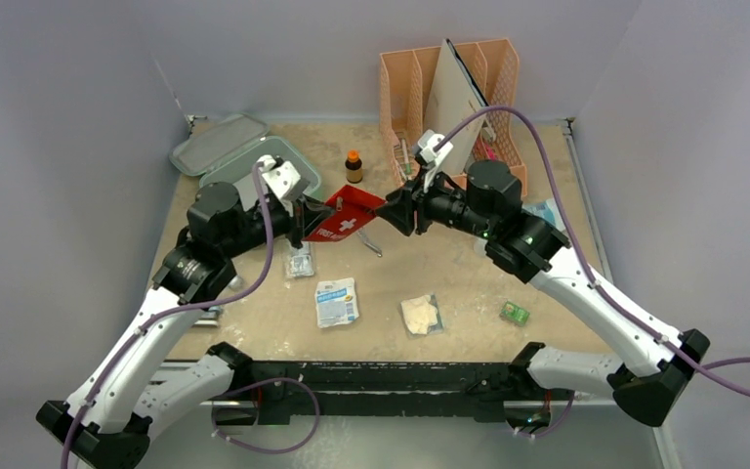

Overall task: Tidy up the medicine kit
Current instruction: Zip the medicine pouch.

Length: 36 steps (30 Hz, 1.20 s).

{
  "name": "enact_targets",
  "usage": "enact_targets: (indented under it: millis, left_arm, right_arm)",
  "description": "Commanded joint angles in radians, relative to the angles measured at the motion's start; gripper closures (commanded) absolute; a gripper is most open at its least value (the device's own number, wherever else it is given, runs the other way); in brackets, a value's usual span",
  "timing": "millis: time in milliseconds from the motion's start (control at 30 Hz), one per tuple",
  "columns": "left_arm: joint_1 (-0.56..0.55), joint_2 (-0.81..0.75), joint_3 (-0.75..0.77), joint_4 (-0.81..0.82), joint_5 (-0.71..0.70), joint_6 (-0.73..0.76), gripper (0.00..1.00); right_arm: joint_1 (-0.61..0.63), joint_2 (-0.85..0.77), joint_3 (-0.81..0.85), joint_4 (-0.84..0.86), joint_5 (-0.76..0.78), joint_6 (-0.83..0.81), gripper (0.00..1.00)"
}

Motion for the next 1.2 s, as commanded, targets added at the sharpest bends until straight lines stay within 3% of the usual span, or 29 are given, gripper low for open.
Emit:
enact_targets:
  millis: [0,200,333,467,933,1167]
  left_arm:
    - [0.002,-0.025,-0.004,0.117,-0.073,-0.053,1.00]
    - [0.002,-0.054,-0.038,0.193,-0.099,-0.107,1.00]
    - [0.002,-0.098,-0.099,0.312,-0.117,-0.147,1.00]
    - [0.002,-0.137,-0.178,0.457,-0.143,-0.196,1.00]
    - [0.002,-0.146,-0.158,0.401,-0.125,-0.202,1.00]
    - [0.002,-0.158,-0.170,0.400,-0.152,-0.196,1.00]
  right_arm:
    - [0.066,0.039,0.046,0.097,0.107,-0.104,0.59]
    - [0.264,0.072,0.033,0.267,0.312,-0.330,0.61]
    - [0.341,0.075,-0.006,0.412,0.404,-0.452,0.61]
    - [0.378,0.111,0.028,0.432,0.436,-0.528,0.60]
    - [0.512,0.236,0.080,0.532,0.687,-0.780,0.65]
    - [0.522,0.212,0.034,0.626,0.765,-0.766,0.66]
